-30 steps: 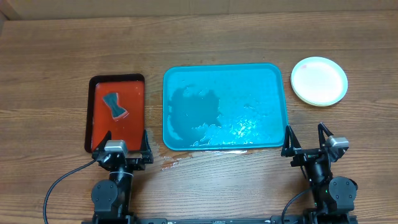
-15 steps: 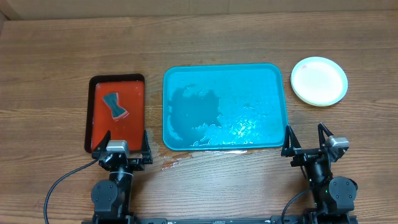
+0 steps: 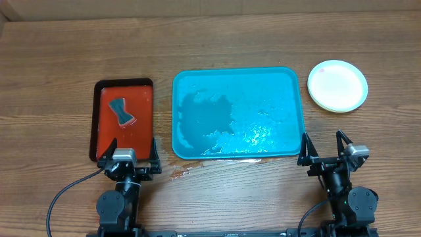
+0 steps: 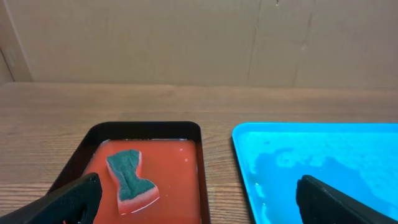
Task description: Clean dirty plates on tray and stack at the side
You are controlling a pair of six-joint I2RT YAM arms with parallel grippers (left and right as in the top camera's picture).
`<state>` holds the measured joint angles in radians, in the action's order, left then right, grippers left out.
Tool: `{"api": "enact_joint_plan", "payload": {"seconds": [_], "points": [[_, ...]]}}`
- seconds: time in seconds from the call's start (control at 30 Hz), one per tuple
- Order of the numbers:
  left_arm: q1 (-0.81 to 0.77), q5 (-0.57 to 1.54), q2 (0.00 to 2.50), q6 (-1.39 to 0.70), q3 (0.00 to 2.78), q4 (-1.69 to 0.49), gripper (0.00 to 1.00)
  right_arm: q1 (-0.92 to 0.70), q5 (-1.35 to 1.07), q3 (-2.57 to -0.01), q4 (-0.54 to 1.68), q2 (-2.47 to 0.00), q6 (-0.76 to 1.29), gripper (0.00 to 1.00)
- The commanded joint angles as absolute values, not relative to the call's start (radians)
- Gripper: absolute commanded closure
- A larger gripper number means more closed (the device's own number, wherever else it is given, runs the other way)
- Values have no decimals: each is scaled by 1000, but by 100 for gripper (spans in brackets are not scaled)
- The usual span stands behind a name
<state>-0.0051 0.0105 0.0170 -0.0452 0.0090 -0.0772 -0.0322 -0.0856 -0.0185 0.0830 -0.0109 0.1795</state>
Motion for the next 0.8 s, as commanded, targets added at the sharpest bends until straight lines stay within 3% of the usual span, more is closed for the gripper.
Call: {"api": "enact_joint_plan", "payload": {"seconds": [0.0, 0.47, 0.77], "points": [[-3, 0, 4, -22, 5, -78, 0, -25, -76, -8, 78, -3, 179, 0], [-3, 0, 4, -22, 5, -78, 0, -25, -35, -9, 85, -3, 174, 0], [-3, 0, 4, -22, 5, -78, 0, -27, -27, -8, 85, -3, -39, 0]]}}
